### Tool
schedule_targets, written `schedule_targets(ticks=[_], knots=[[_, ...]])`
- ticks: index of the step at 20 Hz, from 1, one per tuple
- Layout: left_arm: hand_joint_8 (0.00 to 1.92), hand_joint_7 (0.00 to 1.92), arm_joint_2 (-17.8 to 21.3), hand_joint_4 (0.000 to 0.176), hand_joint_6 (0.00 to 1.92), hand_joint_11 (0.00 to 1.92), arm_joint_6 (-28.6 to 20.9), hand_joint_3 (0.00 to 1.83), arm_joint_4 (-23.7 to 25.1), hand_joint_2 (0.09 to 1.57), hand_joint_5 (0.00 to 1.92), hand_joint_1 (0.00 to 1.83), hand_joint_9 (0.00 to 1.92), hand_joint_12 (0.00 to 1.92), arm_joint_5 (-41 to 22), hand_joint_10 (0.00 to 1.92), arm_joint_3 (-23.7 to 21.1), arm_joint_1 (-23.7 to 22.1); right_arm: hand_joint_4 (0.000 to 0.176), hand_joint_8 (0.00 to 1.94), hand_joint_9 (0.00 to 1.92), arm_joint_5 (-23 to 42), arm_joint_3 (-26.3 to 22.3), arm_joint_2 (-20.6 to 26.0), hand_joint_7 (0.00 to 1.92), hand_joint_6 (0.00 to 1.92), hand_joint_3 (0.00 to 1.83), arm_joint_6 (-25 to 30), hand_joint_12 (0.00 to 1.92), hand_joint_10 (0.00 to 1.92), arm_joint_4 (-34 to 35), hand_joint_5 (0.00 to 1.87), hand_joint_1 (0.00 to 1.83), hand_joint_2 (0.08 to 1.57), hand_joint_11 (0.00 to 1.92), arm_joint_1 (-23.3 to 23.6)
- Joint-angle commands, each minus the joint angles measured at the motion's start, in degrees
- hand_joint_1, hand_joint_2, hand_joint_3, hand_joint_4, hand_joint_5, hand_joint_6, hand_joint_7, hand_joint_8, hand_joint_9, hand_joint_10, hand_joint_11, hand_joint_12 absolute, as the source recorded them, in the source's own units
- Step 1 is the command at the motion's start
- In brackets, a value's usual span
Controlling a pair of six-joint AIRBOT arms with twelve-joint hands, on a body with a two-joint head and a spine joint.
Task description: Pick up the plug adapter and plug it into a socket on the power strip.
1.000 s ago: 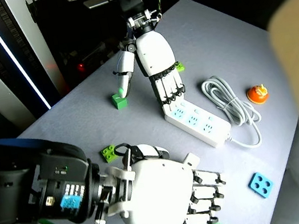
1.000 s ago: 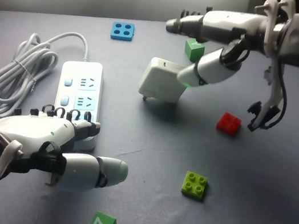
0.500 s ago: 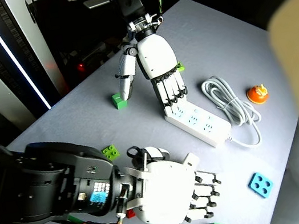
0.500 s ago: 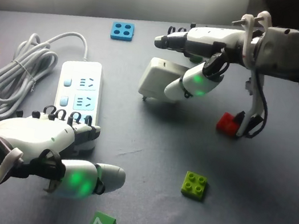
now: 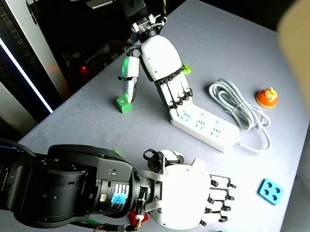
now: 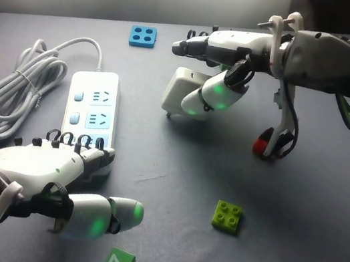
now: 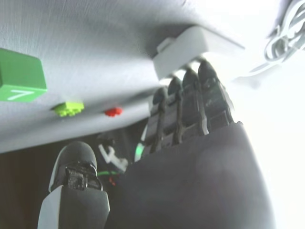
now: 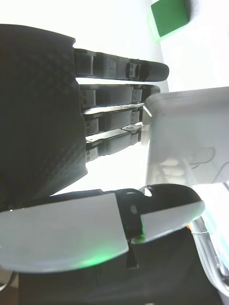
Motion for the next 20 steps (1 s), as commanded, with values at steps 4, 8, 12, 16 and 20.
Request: schedule_targets(ticks=[4, 8, 12, 16, 20], knots=[[0.01, 0.12, -0.05, 0.0, 0.0, 0.0, -1.09, 0.0, 0.05, 1.16, 0.11, 0.0, 0.09, 0.31, -5.06, 0.0, -0.73, -0.6, 0.0, 0.01, 0.1, 4.65, 1.28, -0.99, 0.09, 0.0, 0.0, 0.37, 0.45, 0.01, 0.66, 0.09, 0.92, 1.13, 0.0, 0.66], [0.0, 0.11, -0.09, 0.0, 0.01, 0.0, -0.76, 0.0, -2.34, 1.16, 0.08, 0.0, 0.08, 0.22, -6.66, 0.0, -1.17, -1.23, 0.0, 0.01, 0.14, 4.65, 1.69, -1.37, 0.12, 0.0, 0.0, 0.21, 0.59, 0.01, 0.64, 0.09, 0.9, 1.14, 0.0, 0.58], [0.0, 0.13, -0.32, 0.0, 0.0, 0.0, -1.73, 0.0, -2.35, 1.15, 0.1, 0.0, 0.1, 0.22, -7.76, 0.0, -1.97, -0.89, 0.0, 0.0, 0.15, 4.7, 2.22, -1.56, 0.12, 0.0, 0.0, 0.05, 0.56, 0.0, 0.63, 0.08, 0.89, 1.16, 0.0, 0.52], [0.0, 0.13, -0.63, 0.0, 0.0, 0.0, -1.59, 0.0, -0.83, 1.15, 0.1, 0.0, 0.1, 0.21, -6.85, 0.0, -2.14, -0.84, 0.0, 0.0, 0.15, 4.68, 2.42, -1.32, 0.13, 0.0, 0.0, -0.15, 0.58, 0.0, 0.53, 0.09, 0.93, 1.16, 0.0, 0.2], [0.0, 0.13, -1.23, 0.0, 0.0, 0.0, -1.6, 0.0, -0.12, 1.16, 0.1, 0.0, 0.11, 0.25, -5.55, 0.0, -1.83, -1.01, 0.0, 0.0, 0.17, 4.52, 2.41, -1.1, 0.14, 0.0, 0.0, -0.16, 0.68, 0.0, 0.18, 0.1, 0.92, 1.15, 0.0, -0.02]])
